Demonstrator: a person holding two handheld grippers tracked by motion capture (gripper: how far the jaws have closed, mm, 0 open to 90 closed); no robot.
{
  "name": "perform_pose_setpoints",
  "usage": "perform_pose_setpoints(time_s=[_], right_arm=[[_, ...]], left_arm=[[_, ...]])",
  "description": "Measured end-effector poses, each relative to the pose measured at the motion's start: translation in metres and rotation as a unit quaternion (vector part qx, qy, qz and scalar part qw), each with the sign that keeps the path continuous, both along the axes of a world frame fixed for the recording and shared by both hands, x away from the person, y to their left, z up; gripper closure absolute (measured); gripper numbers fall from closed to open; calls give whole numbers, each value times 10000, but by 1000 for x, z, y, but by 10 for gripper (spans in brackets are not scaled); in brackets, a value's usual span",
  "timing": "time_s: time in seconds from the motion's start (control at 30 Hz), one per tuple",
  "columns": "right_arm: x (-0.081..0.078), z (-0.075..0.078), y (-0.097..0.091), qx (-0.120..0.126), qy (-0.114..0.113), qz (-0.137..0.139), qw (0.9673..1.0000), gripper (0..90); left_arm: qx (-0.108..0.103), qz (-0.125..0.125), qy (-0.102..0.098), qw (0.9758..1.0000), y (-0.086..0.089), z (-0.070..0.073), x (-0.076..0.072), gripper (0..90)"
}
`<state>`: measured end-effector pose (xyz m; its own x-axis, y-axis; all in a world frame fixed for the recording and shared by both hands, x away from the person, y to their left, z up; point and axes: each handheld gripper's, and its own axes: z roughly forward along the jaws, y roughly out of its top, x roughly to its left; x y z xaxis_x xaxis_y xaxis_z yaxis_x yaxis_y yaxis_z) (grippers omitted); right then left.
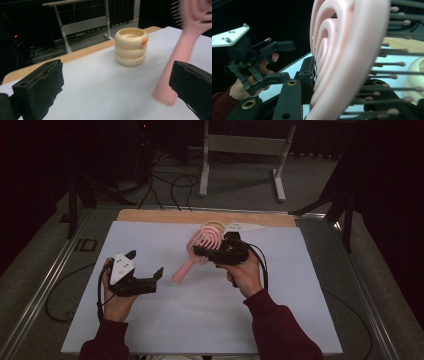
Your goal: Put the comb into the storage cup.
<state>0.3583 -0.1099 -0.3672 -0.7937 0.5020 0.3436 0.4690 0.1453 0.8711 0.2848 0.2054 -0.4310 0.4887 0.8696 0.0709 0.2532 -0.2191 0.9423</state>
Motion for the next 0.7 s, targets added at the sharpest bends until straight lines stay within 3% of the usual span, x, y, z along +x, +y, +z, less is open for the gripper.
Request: perform_pose_setpoints(time_s=[0.03, 0.13, 0.5, 0.7], right_arm=[[0, 1, 0, 9, -18, -1, 10000, 631], [0, 3, -1, 27, -23, -21, 10000, 631], [3, 3, -5, 130, -17, -56, 9999, 631], [5, 3, -9, 153, -6, -112, 9998, 630]], left_arm=[[-30, 114, 135, 9998, 14, -8, -3, 2], [-37, 126, 246, 9996, 25, -15, -7, 3], [-136, 165, 243, 9995, 43, -35, -19, 2], [-222, 244, 186, 9993, 48, -36, -21, 2]])
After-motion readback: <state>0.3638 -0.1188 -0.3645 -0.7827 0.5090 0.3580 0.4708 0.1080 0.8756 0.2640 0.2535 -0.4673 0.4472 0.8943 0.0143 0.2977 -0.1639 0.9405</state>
